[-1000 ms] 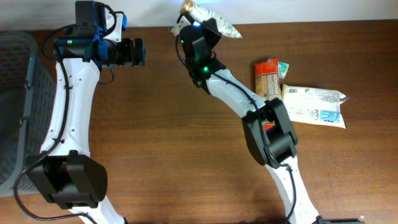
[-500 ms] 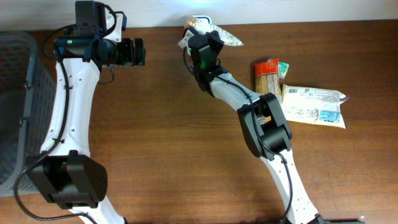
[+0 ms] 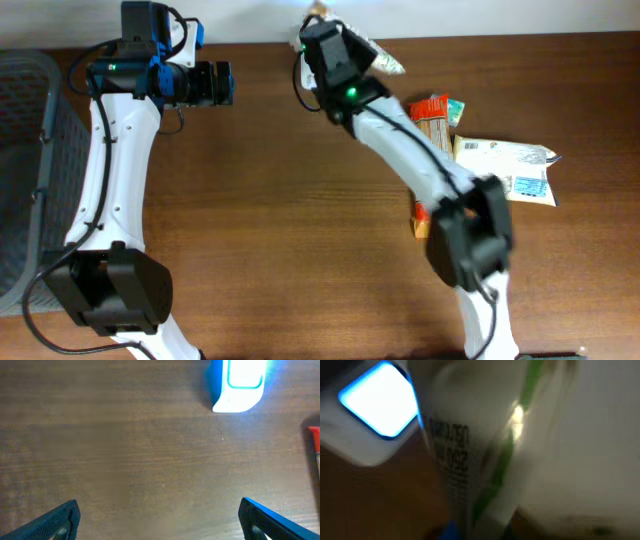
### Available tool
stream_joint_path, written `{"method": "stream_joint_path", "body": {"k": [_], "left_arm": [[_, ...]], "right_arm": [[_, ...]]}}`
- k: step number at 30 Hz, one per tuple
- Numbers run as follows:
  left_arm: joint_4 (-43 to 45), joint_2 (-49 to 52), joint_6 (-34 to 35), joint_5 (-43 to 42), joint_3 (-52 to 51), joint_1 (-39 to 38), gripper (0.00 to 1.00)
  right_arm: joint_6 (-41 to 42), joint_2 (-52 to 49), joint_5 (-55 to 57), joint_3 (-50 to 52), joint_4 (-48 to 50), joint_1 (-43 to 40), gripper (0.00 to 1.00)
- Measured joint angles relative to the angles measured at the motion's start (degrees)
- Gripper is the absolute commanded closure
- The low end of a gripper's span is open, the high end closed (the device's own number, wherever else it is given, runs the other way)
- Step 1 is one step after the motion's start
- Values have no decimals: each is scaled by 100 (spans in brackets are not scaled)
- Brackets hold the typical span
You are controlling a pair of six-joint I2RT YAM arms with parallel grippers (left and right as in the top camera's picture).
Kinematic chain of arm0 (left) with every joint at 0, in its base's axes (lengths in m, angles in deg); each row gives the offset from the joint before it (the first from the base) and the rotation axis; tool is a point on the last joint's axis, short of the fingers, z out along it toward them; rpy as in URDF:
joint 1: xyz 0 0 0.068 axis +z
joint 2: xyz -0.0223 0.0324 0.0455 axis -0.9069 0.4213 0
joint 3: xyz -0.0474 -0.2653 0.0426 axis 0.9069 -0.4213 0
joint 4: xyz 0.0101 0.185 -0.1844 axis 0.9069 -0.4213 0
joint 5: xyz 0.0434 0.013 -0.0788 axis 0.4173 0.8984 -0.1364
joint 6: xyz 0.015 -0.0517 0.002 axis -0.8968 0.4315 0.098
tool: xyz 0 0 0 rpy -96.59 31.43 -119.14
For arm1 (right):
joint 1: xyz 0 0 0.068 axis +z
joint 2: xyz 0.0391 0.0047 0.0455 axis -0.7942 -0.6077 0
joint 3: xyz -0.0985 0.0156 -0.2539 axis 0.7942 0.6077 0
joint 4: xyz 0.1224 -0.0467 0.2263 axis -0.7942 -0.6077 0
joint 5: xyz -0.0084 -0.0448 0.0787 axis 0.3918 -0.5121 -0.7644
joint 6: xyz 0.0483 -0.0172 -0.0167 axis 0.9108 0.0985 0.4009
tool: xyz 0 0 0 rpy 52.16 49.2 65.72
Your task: Scan the item barcode
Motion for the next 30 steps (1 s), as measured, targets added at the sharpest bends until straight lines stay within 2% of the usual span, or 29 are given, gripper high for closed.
{"method": "stream_joint_path", "body": {"k": [1, 3, 4, 6, 9, 14, 15, 18, 24, 28, 29, 30], "left_arm": [[4, -2, 0, 0, 0, 0, 1], [4, 0, 0, -4, 0, 0, 1], [2, -2, 0, -2, 0, 0, 1], [0, -2, 0, -4, 0, 0, 1], [4, -2, 0, -4, 0, 0, 1], [4, 0, 0, -4, 0, 0, 1], [2, 0, 0, -4, 0, 0, 1], [2, 0, 0, -4, 0, 0, 1], [0, 0, 0, -4, 0, 0, 1], [0, -2, 0, -4, 0, 0, 1], [-2, -2, 0, -4, 0, 0, 1], [2, 0, 0, -4, 0, 0, 1]], "right_arm": [[544, 247, -240, -44, -382, 15, 96], [2109, 901, -1340, -76, -1908, -50, 96], [2520, 979, -1812, -118, -2319, -118, 96], [3263, 960, -2914, 44, -3777, -284, 96], [3648, 850, -3613, 542, -4476, -348, 96], [3897, 793, -3923, 2022, -4317, -555, 95], [3901, 787, -3943, 2212, -4301, -708, 85], [3939, 785, -3711, 2592, -4297, -1405, 65], [3982, 796, -3303, 2284, -4542, -2774, 65], [3921, 1381, -3501, 1449, -5086, -2708, 64], [3899, 1856, -3574, 1325, -5145, -2651, 58], [3882, 2520, -3635, 1180, -5217, -2616, 1]]}}
